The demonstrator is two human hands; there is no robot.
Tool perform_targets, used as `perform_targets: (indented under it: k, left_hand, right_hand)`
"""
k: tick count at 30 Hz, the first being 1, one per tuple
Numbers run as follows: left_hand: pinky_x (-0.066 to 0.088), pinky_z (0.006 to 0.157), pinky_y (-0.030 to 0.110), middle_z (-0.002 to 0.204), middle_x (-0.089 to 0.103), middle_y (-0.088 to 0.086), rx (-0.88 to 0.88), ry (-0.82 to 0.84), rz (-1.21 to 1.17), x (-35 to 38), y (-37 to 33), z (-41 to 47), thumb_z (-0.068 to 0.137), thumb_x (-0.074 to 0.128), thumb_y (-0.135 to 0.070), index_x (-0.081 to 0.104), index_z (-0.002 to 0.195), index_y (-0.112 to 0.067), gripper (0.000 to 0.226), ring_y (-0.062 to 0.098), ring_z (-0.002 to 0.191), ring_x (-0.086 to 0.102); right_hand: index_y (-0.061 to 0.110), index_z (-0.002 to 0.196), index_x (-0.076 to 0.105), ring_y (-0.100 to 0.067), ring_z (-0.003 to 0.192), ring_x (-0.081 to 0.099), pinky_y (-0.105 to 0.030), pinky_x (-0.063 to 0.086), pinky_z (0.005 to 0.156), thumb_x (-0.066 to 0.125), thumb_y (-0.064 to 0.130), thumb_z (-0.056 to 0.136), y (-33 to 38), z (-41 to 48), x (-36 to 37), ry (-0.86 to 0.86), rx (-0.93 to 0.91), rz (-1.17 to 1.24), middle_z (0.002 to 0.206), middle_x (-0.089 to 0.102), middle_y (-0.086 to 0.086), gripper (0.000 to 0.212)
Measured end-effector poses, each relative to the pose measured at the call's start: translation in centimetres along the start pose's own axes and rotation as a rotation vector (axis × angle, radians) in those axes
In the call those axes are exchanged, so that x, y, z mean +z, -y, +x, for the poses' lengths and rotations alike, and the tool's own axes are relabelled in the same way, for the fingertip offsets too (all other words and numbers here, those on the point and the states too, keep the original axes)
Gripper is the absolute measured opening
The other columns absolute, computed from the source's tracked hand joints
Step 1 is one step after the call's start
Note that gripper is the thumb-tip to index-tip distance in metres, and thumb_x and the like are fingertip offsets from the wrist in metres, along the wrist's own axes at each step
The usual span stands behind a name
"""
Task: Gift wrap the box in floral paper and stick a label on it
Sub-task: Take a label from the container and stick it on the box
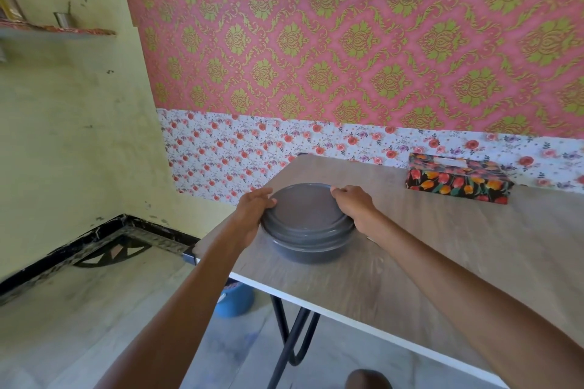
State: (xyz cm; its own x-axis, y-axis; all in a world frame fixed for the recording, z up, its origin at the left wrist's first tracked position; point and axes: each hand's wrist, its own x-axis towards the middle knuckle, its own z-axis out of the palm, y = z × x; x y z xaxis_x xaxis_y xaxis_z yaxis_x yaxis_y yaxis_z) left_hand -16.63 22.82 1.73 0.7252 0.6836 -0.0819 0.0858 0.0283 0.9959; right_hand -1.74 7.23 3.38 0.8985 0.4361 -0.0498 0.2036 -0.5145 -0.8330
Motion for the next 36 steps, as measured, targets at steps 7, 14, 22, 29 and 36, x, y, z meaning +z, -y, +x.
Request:
perform_targets:
  k: [7, 14, 22, 29, 36]
  left_hand:
    - [0.048, 0.1, 0.036, 0.134, 0.054, 0.002, 0.053, -0.047, 0.303, 1.9, 0.4, -0.2, 0.105, 0.035, -0.031, 0.049, 0.14, -0.026, 0.038, 0.022, 0.117, 0.054]
    - [0.05, 0.098, 0.05, 0.136, 0.053, 0.007, 0.105, -0.092, 0.721, 1.4, 0.6, 0.3, 0.091, 0.025, -0.061, 0.04, 0.14, -0.042, 0.054, 0.029, 0.115, 0.057]
    - [0.051, 0.091, 0.051, 0.119, 0.062, 0.014, 0.174, -0.199, 0.917, 2.5, 0.0, -0.5, 0.098, 0.018, -0.043, 0.051, 0.12, -0.024, 0.043, 0.034, 0.102, 0.06]
    - [0.049, 0.095, 0.054, 0.122, 0.057, 0.014, 0.238, -0.179, 1.013, 3.0, -0.4, -1.8, 0.106, 0.027, -0.026, 0.051, 0.128, -0.009, 0.037, 0.036, 0.11, 0.056]
    - [0.045, 0.081, 0.037, 0.11, 0.062, 0.006, 0.195, -0.183, 0.88, 2.2, 0.7, -0.4, 0.103, 0.021, -0.038, 0.053, 0.119, -0.021, 0.04, 0.023, 0.092, 0.057]
  right_hand:
    - [0.034, 0.123, 0.062, -0.025, 0.096, 0.055, -0.033, 0.046, 0.081, 0.035, 0.043, 0.099, -0.7, -0.3, 0.0, -0.027, -0.101, -0.102, 0.12, 0.063, -0.002, 0.037]
    - [0.034, 0.12, 0.063, -0.024, 0.095, 0.057, -0.036, 0.048, 0.084, 0.034, 0.043, 0.099, -1.3, 0.1, 0.1, 0.004, -0.126, -0.091, 0.115, 0.064, 0.0, 0.037]
    - [0.031, 0.113, 0.065, -0.028, 0.095, 0.06, -0.039, 0.051, 0.085, 0.032, 0.041, 0.099, -1.6, 0.6, 0.7, -0.026, -0.138, -0.136, 0.11, 0.065, -0.004, 0.037]
    - [0.029, 0.116, 0.065, -0.031, 0.101, 0.059, -0.039, 0.048, 0.087, 0.032, 0.041, 0.099, -2.0, 1.1, 1.0, -0.04, -0.141, -0.17, 0.114, 0.065, -0.007, 0.039]
    - [0.029, 0.11, 0.066, -0.031, 0.096, 0.059, -0.041, 0.05, 0.087, 0.034, 0.042, 0.097, -2.0, 1.0, 1.0, -0.031, -0.111, -0.144, 0.108, 0.065, -0.006, 0.037]
